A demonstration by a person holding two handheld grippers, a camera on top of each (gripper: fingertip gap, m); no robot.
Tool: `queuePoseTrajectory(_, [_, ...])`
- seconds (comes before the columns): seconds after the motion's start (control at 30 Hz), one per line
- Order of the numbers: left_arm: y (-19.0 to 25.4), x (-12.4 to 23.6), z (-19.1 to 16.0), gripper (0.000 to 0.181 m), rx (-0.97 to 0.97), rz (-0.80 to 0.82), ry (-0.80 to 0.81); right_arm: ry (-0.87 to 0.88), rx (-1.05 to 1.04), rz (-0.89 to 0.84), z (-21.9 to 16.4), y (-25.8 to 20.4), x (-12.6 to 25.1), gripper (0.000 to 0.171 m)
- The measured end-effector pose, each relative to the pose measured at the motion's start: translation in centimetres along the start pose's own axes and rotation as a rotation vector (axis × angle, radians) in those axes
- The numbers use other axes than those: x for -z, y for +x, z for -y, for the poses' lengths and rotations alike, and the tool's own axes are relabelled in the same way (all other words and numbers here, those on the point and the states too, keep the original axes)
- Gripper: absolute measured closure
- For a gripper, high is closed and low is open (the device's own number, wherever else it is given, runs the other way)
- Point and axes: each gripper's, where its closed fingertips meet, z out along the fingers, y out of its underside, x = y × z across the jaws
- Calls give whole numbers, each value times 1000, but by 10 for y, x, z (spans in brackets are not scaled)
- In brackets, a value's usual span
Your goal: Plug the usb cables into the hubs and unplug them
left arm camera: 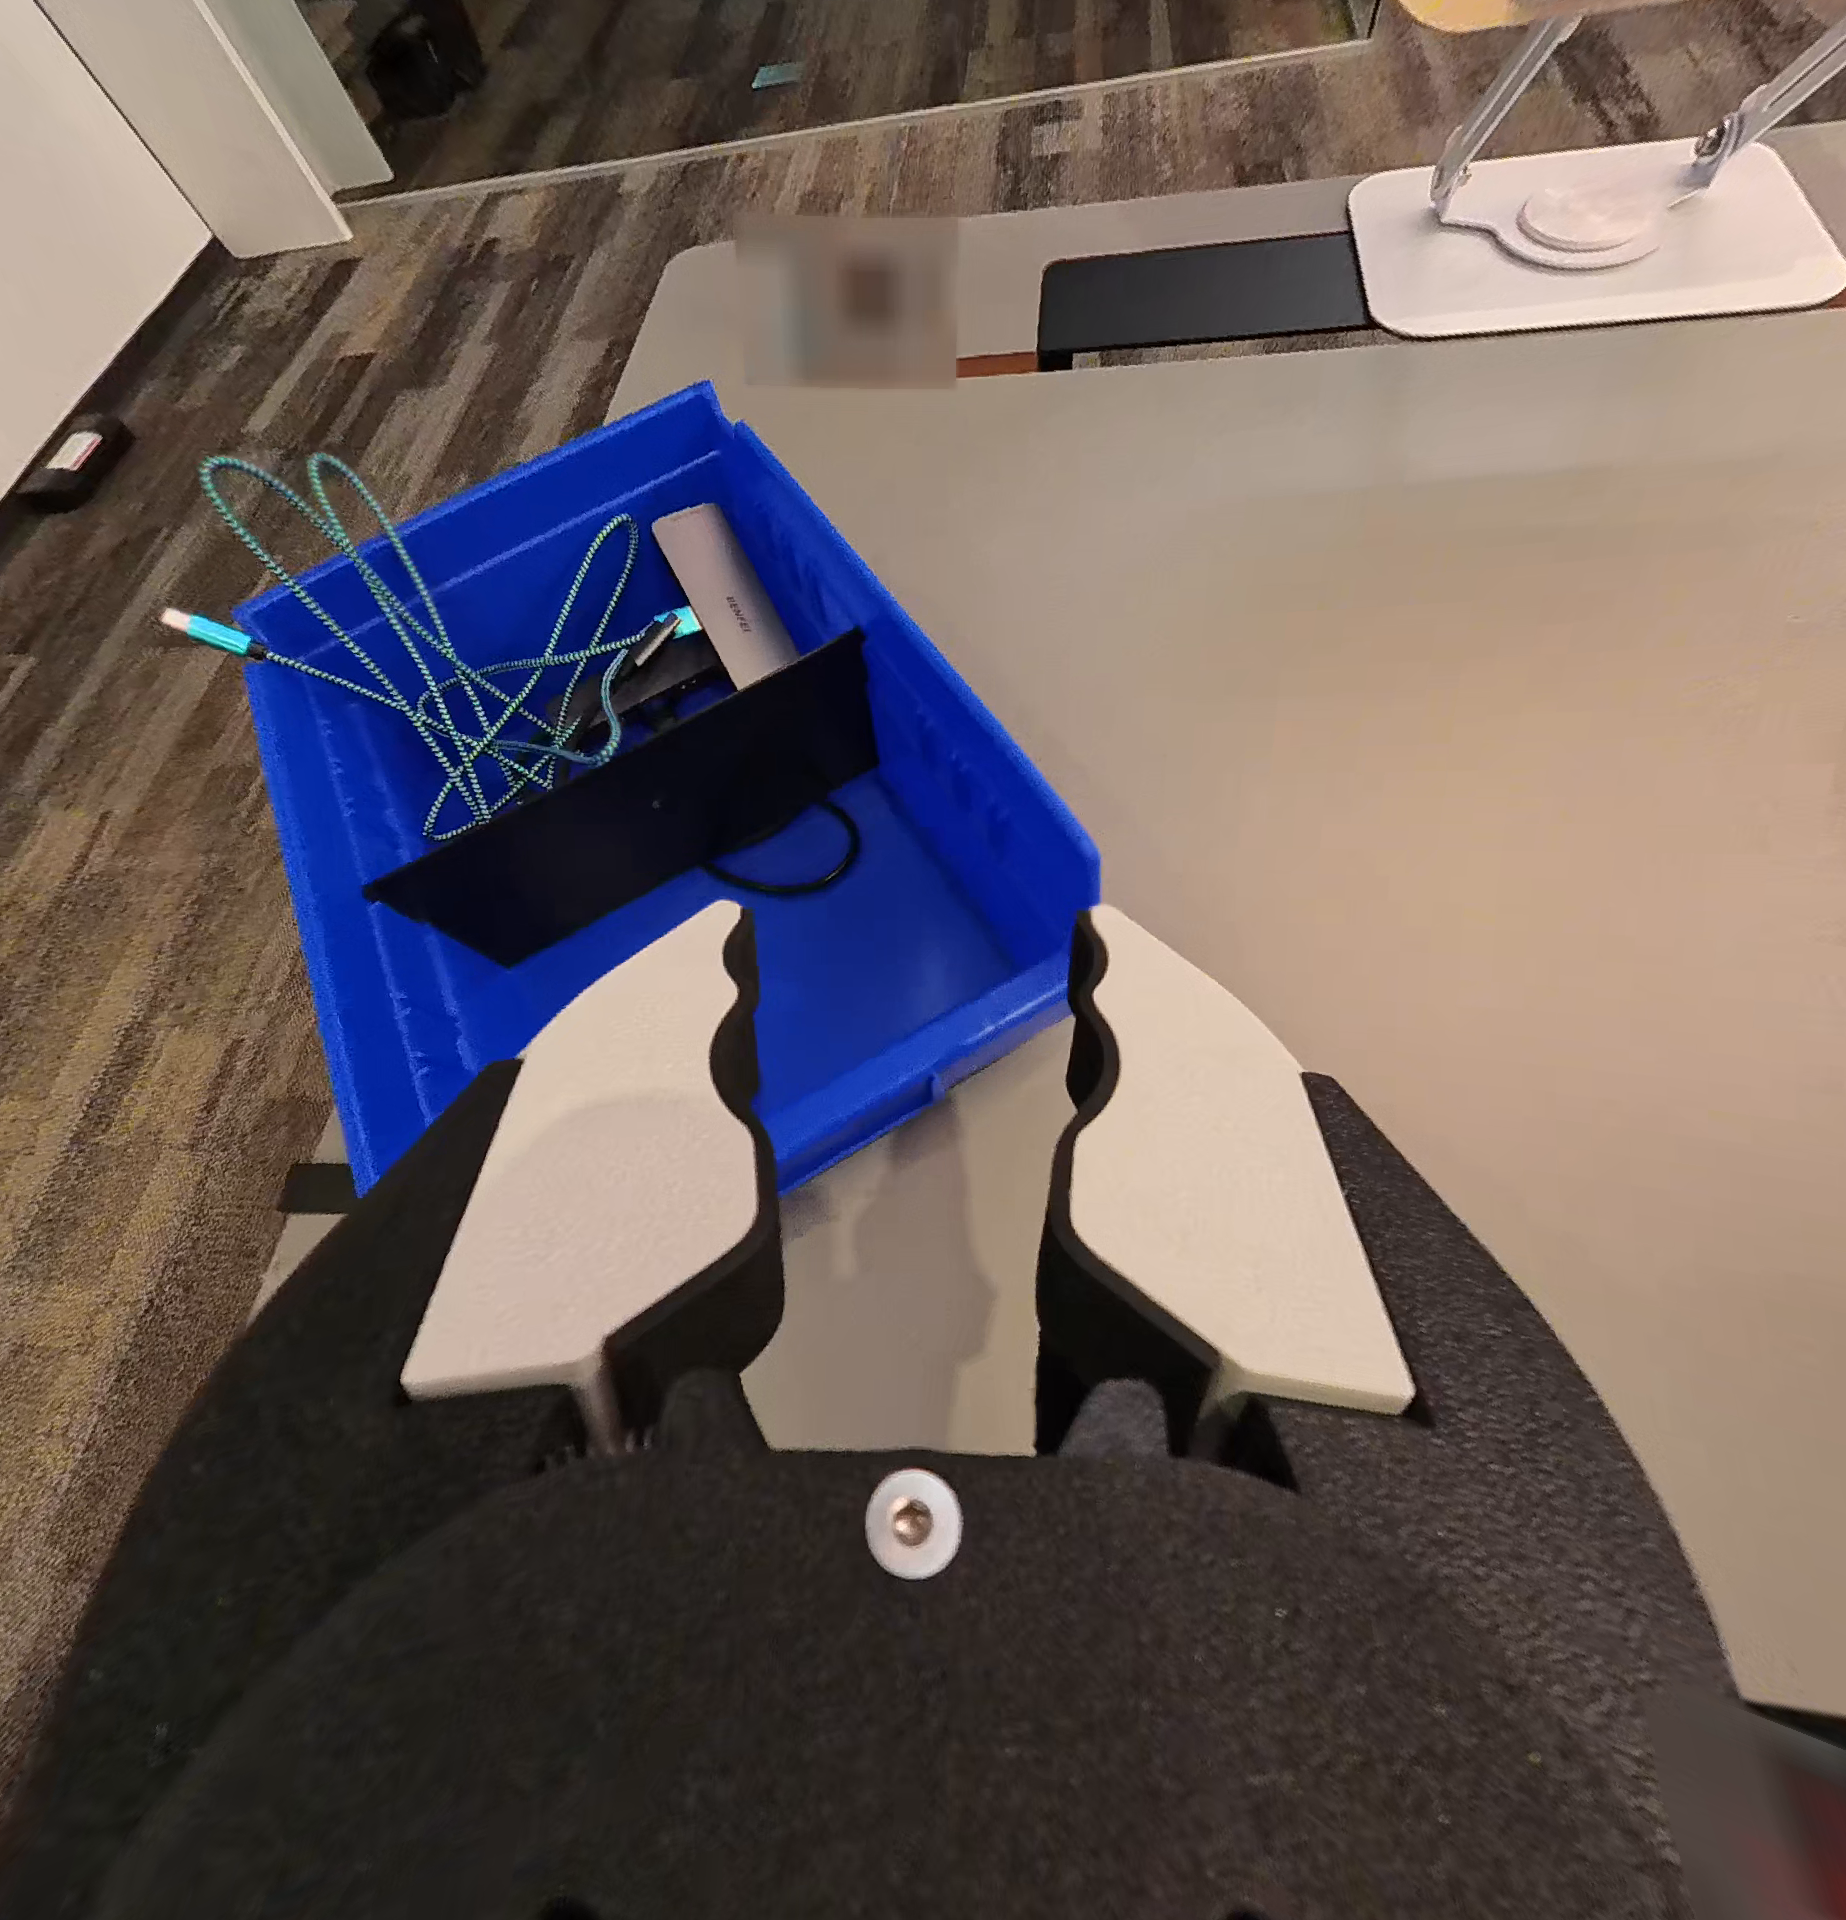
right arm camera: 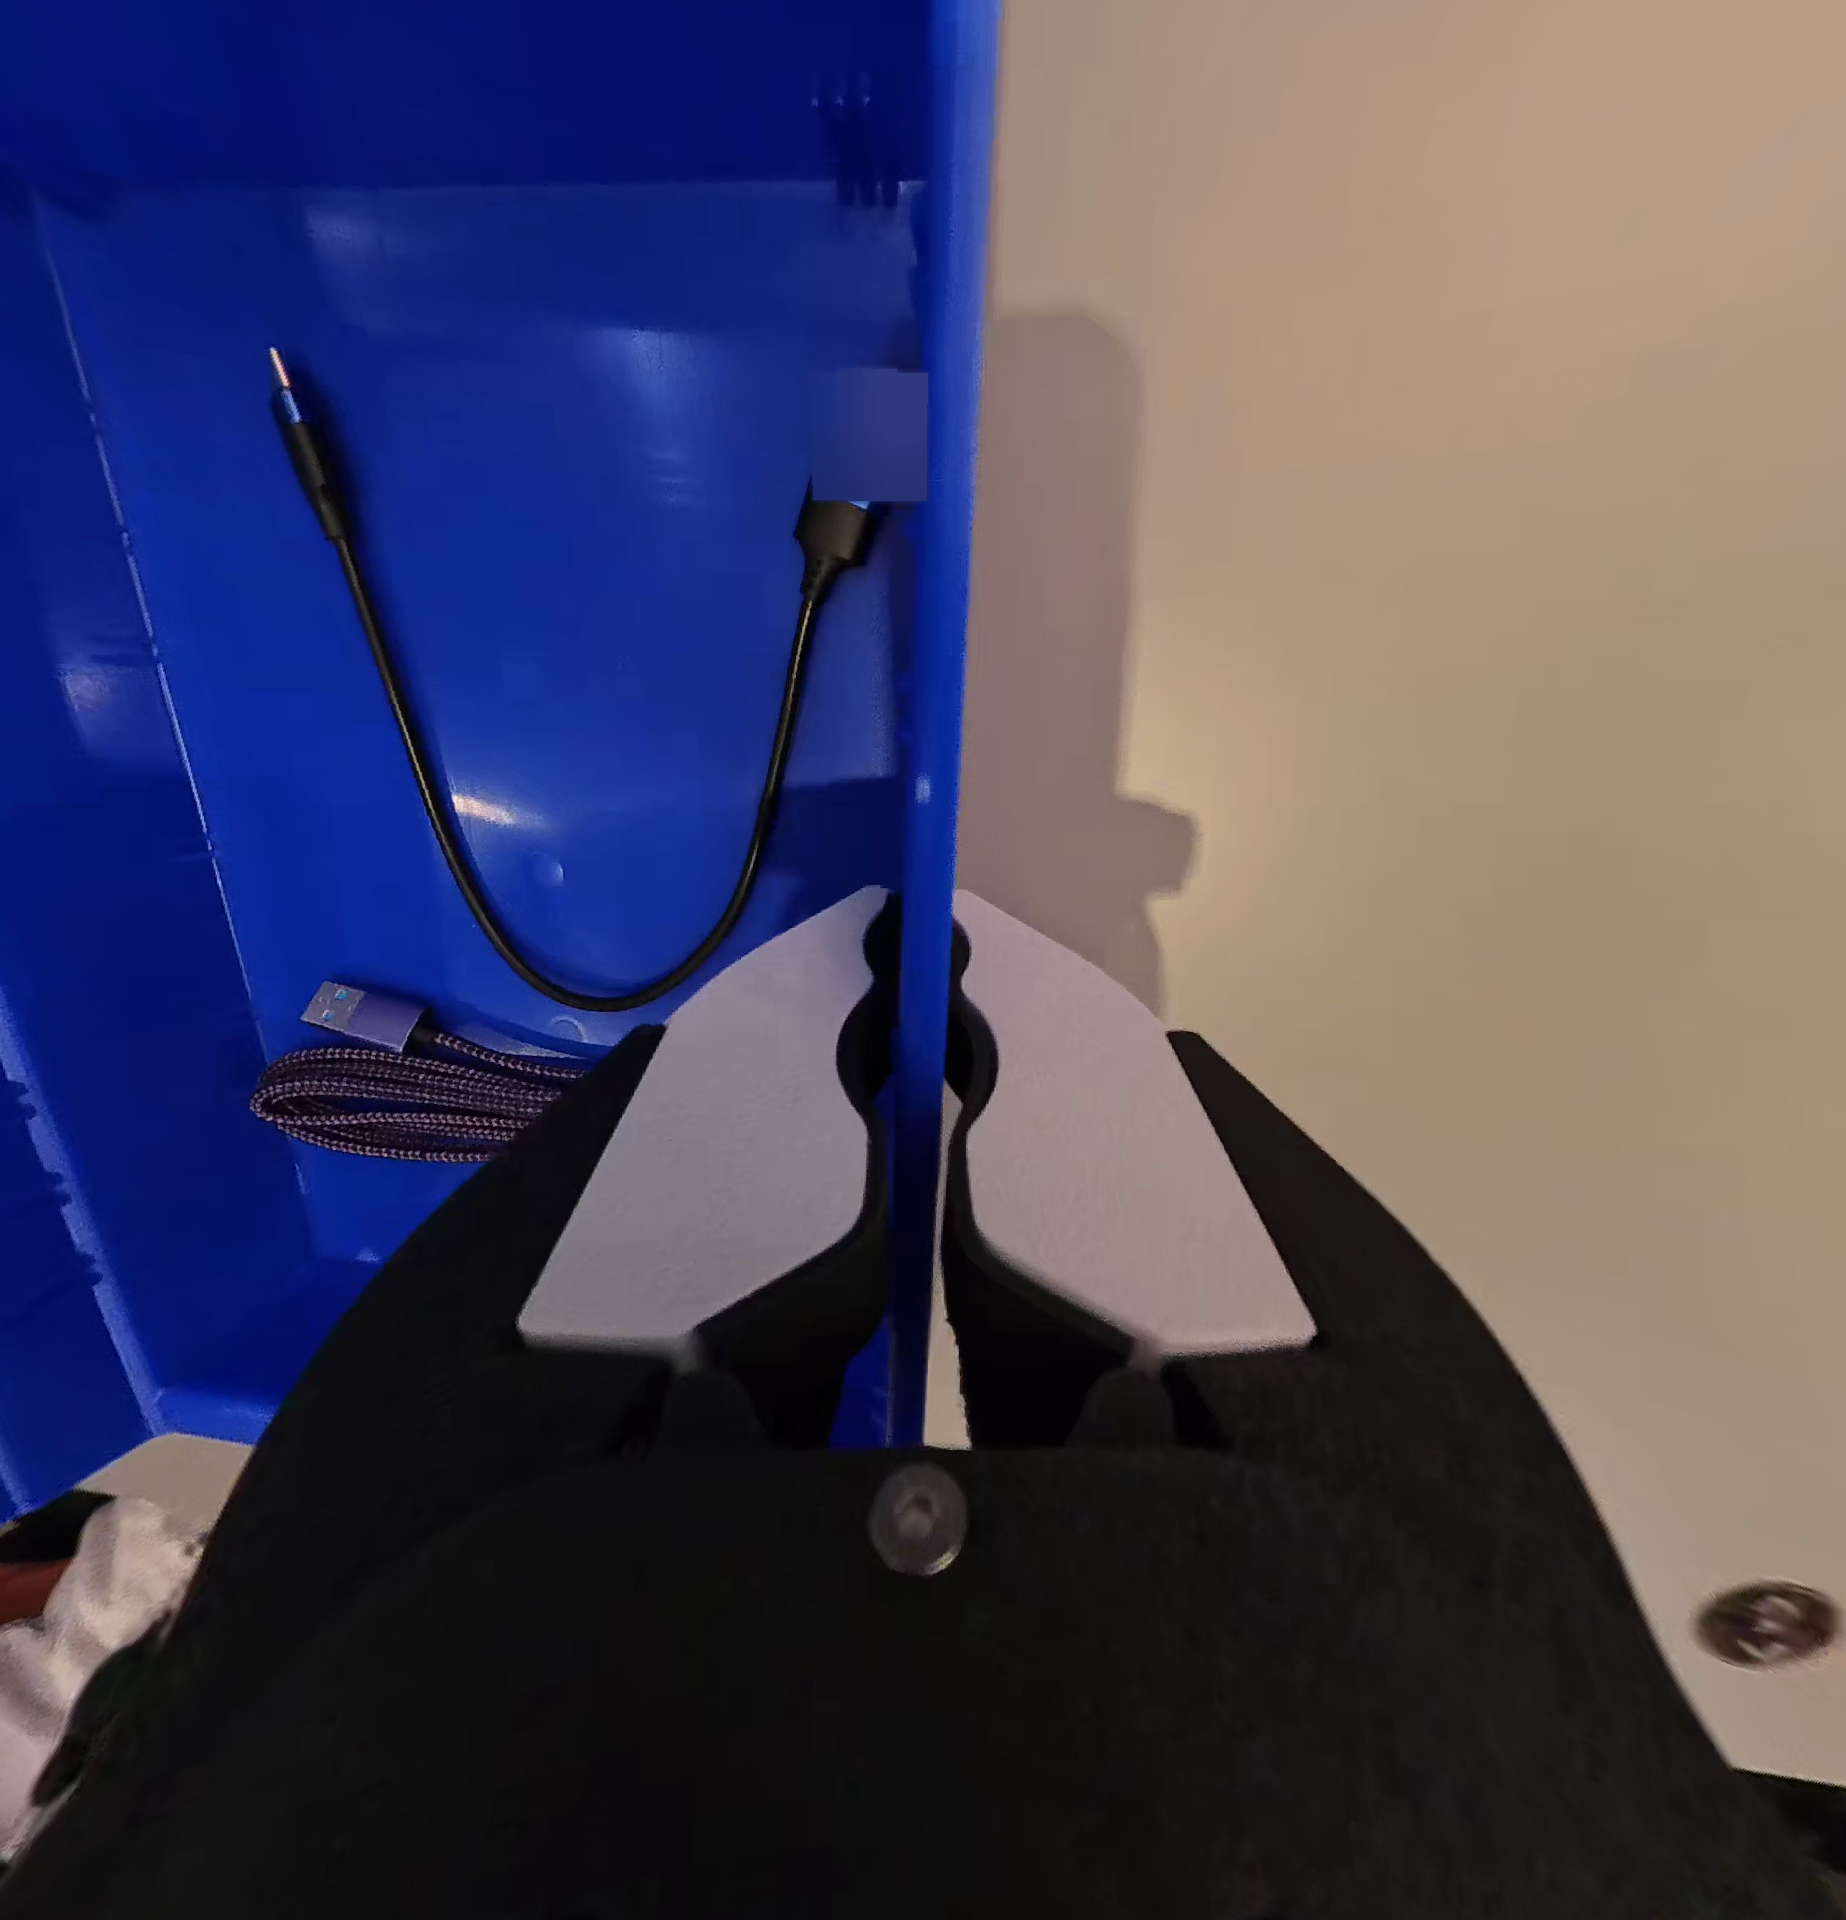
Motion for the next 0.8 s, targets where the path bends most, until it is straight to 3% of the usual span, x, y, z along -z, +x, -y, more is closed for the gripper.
queuePoseTrajectory(0.43, [10,-12,12,124,-17,92,-46,-18,-116,-47,-47,210,40,166])
queuePoseTrajectory(0.6, [22,-10,23,124,-40,119,-46,-12,-86,-55,-49,254,47,166])
queuePoseTrajectory(0.8, [46,-8,36,124,-62,117,-35,9,-43,-22,-44,271,48,167])
